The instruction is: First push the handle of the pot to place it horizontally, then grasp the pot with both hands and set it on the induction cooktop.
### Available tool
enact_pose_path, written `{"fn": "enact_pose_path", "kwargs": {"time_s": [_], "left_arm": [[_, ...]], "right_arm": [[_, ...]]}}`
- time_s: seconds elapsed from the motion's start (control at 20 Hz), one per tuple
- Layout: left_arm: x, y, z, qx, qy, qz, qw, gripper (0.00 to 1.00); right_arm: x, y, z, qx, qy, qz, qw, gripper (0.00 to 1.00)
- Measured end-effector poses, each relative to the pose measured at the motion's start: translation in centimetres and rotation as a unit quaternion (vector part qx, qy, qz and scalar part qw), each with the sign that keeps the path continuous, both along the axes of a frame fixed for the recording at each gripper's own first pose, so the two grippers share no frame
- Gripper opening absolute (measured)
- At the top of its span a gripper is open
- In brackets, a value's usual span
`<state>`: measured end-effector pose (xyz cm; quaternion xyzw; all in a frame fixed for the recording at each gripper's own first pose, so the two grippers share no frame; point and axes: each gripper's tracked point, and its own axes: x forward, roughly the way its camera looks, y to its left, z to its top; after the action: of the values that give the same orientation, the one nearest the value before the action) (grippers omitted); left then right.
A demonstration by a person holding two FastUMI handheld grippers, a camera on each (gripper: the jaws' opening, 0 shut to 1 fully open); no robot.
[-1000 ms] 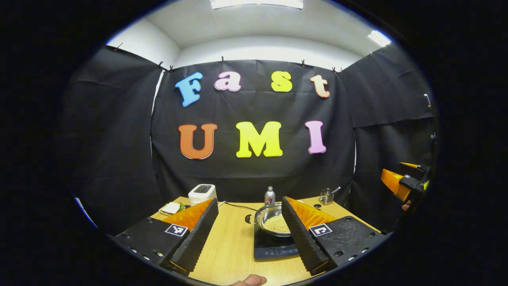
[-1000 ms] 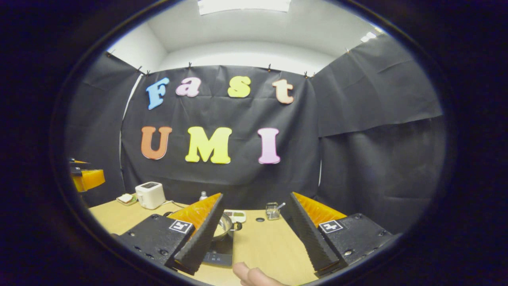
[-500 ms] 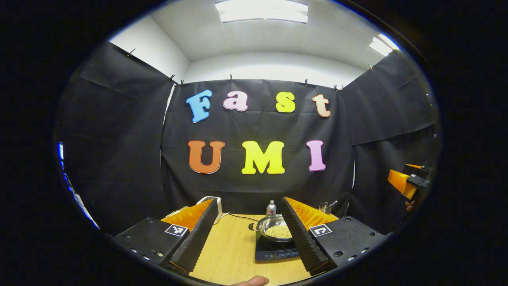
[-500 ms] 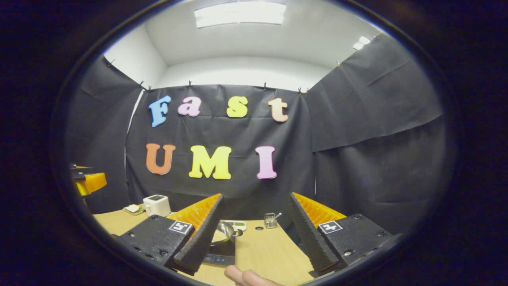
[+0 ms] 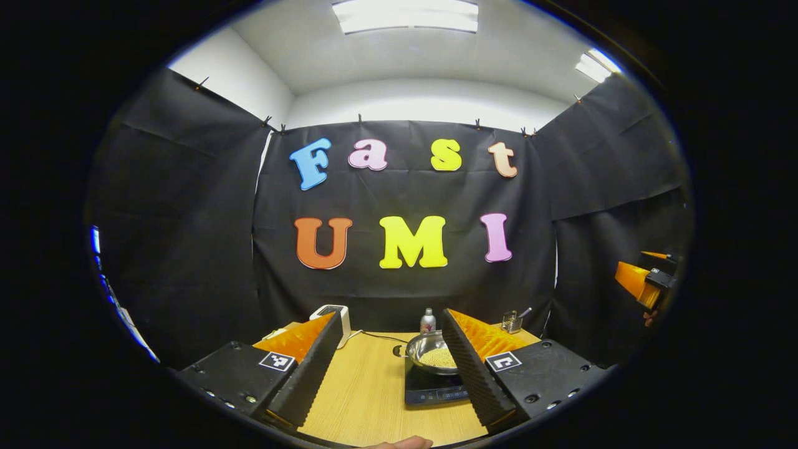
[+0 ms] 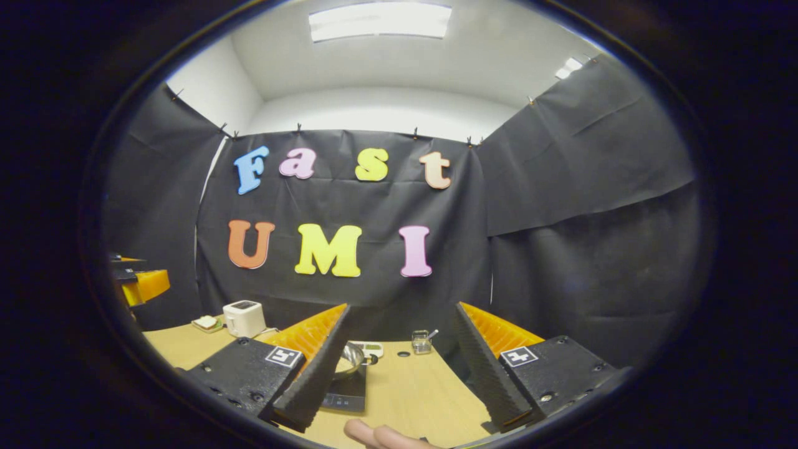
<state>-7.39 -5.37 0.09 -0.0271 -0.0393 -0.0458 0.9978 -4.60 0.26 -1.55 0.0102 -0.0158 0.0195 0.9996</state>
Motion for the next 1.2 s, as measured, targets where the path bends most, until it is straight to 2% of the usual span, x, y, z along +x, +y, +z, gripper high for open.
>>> {"fn": "enact_pose_path", "kwargs": {"time_s": [0.35,0.85,0.9,1.05,1.1,1.2], "left_arm": [[0.2,-0.5,0.0,0.008,0.002,-0.014,1.000,0.95],[0.4,-1.2,-0.3,0.015,0.003,-0.014,1.000,0.95],[0.5,-1.2,-0.3,0.016,0.002,-0.014,1.000,0.84],[0.7,-1.4,-0.4,0.019,0.000,-0.015,1.000,0.84],[0.7,-1.5,-0.6,0.019,0.000,-0.015,1.000,0.95],[0.9,-1.6,-0.9,0.021,0.001,-0.015,1.000,0.95]], "right_arm": [[0.0,-0.3,-0.3,0.003,0.001,-0.002,1.000,0.99],[0.3,-0.8,-1.1,0.006,0.006,0.003,1.000,1.00],[0.4,-0.9,-1.2,0.007,0.007,0.003,1.000,1.00],[0.4,-1.0,-1.2,0.010,0.007,0.004,1.000,0.99],[0.4,-0.9,-1.2,0.011,0.006,0.006,1.000,0.99],[0.4,-0.8,-1.3,0.012,0.004,0.011,1.000,0.99]]}}
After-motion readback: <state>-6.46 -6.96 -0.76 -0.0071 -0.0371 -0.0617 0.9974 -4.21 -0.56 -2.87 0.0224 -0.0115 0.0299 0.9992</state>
